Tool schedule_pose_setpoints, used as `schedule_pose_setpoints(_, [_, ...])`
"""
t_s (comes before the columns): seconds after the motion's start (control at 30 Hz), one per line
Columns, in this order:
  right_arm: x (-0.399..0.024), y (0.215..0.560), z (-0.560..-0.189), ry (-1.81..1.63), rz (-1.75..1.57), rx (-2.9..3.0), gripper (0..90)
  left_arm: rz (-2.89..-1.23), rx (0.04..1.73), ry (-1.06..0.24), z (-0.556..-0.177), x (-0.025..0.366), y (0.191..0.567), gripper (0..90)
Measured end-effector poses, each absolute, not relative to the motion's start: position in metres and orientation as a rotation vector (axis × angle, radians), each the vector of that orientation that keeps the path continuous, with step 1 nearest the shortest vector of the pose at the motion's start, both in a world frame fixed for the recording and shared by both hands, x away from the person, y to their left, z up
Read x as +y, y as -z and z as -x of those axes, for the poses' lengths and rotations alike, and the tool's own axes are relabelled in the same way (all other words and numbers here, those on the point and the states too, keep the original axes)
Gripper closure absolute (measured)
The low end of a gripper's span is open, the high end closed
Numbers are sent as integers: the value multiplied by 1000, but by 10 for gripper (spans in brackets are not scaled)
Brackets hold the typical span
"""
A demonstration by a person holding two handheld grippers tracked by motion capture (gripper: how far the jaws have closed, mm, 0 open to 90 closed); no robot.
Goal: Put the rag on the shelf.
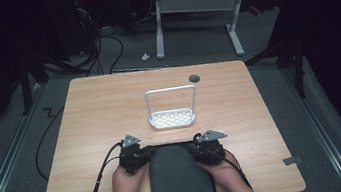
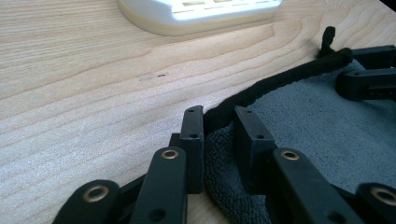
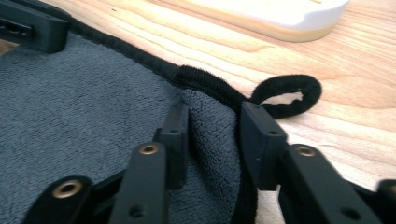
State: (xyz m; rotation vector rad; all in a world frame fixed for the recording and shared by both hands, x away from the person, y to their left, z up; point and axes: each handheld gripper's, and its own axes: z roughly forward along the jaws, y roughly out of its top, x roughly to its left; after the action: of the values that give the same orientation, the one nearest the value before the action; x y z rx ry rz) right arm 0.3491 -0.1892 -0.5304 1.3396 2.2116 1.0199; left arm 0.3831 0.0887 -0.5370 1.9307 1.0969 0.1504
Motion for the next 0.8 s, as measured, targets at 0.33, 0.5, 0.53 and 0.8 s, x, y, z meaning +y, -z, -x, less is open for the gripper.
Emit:
schedule_pose_setpoints(0.33, [-188,531,-346,-1046,-1306,2219,756,-1930,1090,-147,-382,88,536,761])
schedule_pose_setpoints(0.5, [-189,528,-341,-1049,-1283,2191,757,-1909,1067,-144,-380,90,535,790])
schedule_pose_setpoints(0.53, [-190,527,-340,-1053,-1278,2183,757,-1910,1060,-153,-379,90,534,794])
schedule_pose_setpoints(0.8, [-188,523,-333,-1073,-1245,2137,757,-1867,1055,-183,-373,88,528,802])
